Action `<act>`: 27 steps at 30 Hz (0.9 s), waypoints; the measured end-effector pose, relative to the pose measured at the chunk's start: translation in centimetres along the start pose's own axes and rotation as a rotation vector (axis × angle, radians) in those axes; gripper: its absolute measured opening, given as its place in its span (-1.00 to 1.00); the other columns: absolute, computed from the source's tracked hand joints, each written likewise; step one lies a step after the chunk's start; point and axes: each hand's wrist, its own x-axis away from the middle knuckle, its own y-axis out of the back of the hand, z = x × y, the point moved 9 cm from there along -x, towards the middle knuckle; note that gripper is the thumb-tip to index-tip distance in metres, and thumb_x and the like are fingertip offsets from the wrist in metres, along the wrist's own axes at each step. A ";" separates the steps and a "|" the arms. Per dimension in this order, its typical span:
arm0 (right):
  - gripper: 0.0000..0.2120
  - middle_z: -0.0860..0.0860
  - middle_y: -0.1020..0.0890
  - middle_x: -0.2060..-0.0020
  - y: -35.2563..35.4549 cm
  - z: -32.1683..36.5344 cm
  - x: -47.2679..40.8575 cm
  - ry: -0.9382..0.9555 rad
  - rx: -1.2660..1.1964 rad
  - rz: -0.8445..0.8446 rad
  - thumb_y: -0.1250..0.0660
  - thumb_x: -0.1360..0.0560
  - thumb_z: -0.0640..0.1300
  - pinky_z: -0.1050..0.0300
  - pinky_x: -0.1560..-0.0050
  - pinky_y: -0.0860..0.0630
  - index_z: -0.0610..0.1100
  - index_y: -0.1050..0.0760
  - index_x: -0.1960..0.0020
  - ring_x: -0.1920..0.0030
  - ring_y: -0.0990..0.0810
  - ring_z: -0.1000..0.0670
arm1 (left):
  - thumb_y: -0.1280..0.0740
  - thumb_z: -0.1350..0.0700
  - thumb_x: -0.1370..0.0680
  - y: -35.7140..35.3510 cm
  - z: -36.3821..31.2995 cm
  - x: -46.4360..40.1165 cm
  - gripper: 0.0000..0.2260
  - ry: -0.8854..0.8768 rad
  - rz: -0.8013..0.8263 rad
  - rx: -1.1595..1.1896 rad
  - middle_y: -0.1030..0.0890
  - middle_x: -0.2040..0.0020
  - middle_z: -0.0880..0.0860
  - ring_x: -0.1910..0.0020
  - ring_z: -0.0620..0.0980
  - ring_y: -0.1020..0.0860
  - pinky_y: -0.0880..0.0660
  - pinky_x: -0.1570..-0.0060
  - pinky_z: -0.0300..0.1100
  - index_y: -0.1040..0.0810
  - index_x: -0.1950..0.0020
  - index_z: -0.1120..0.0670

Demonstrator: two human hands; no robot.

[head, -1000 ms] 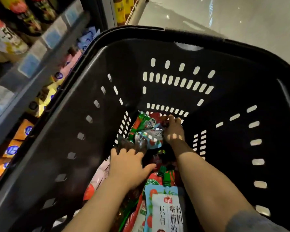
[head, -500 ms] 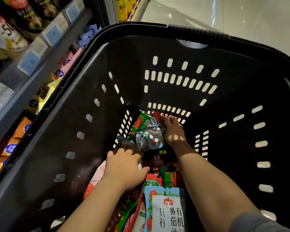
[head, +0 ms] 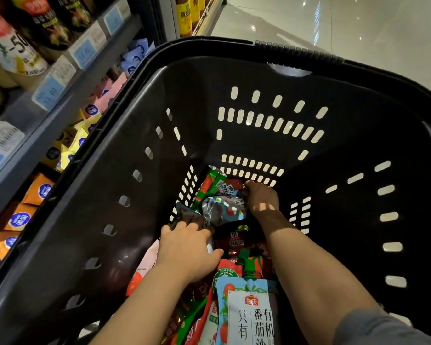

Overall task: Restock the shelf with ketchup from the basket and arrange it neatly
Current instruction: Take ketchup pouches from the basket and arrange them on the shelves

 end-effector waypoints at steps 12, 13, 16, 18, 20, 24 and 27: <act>-0.74 -0.12 -0.55 -0.11 0.4 0.4 0.8 -0.062 -0.019 0.048 -0.19 -0.57 -0.07 -0.01 -0.08 -0.51 -0.08 -0.45 -0.24 -0.14 -0.52 -0.15 | -0.10 -0.30 -0.53 0.0 0.1 -0.1 -0.53 -0.028 0.015 0.050 -0.41 -0.35 -0.02 -0.36 0.04 -0.32 -0.21 -0.29 0.04 -0.42 -0.34 -0.12; -0.73 -0.12 -0.54 -0.12 0.3 0.4 0.8 -0.068 -0.031 0.069 -0.18 -0.58 -0.05 -0.02 -0.08 -0.50 -0.09 -0.44 -0.25 -0.16 -0.51 -0.16 | -0.10 -0.30 -0.54 0.0 0.0 -0.1 -0.54 -0.028 0.014 0.051 -0.42 -0.35 -0.02 -0.36 0.04 -0.32 -0.21 -0.29 0.05 -0.43 -0.34 -0.12; -0.76 -0.12 -0.60 -0.08 0.0 0.5 0.5 -0.059 -0.061 0.086 -0.17 -0.59 -0.06 0.01 -0.05 -0.51 -0.11 -0.47 -0.20 -0.10 -0.57 -0.16 | -0.11 -0.30 -0.54 0.0 0.1 -0.1 -0.54 -0.020 0.016 0.046 -0.43 -0.34 -0.02 -0.35 0.04 -0.33 -0.21 -0.28 0.05 -0.43 -0.34 -0.11; -0.77 -0.13 -0.63 -0.04 0.4 0.5 0.5 -0.066 -0.108 0.046 -0.18 -0.59 -0.08 0.05 -0.04 -0.50 -0.15 -0.51 -0.13 -0.06 -0.59 -0.14 | -0.11 -0.29 -0.54 0.0 0.2 -0.2 -0.54 -0.016 0.016 0.054 -0.43 -0.33 -0.01 -0.34 0.05 -0.34 -0.20 -0.29 0.05 -0.43 -0.33 -0.11; -0.80 -0.13 -0.64 -0.02 0.9 0.4 0.6 -0.083 -0.154 -0.004 -0.20 -0.58 -0.12 0.10 -0.03 -0.48 -0.17 -0.54 -0.10 -0.04 -0.59 -0.13 | -0.12 -0.28 -0.54 -0.1 0.2 -0.2 -0.55 -0.019 0.024 0.074 -0.43 -0.33 0.00 -0.34 0.05 -0.34 -0.18 -0.31 0.06 -0.44 -0.34 -0.10; -0.78 -0.12 -0.64 -0.03 2.4 0.8 1.7 -0.086 -0.161 -0.090 -0.19 -0.56 -0.19 0.20 0.07 -0.43 -0.16 -0.55 -0.13 -0.03 -0.59 -0.10 | -0.13 -0.27 -0.54 -0.1 0.2 -0.2 -0.55 -0.023 0.035 0.090 -0.44 -0.31 0.01 -0.33 0.06 -0.34 -0.15 -0.34 0.07 -0.43 -0.35 -0.09; -0.74 -0.12 -0.58 -0.10 4.4 0.5 3.3 -0.082 -0.098 -0.171 -0.18 -0.55 -0.19 0.15 -0.03 -0.40 -0.18 -0.50 -0.19 -0.13 -0.52 -0.12 | -0.13 -0.27 -0.55 -0.3 0.3 -0.4 -0.52 -0.016 0.057 0.106 -0.42 -0.34 0.02 -0.35 0.07 -0.33 -0.14 -0.35 0.09 -0.40 -0.37 -0.06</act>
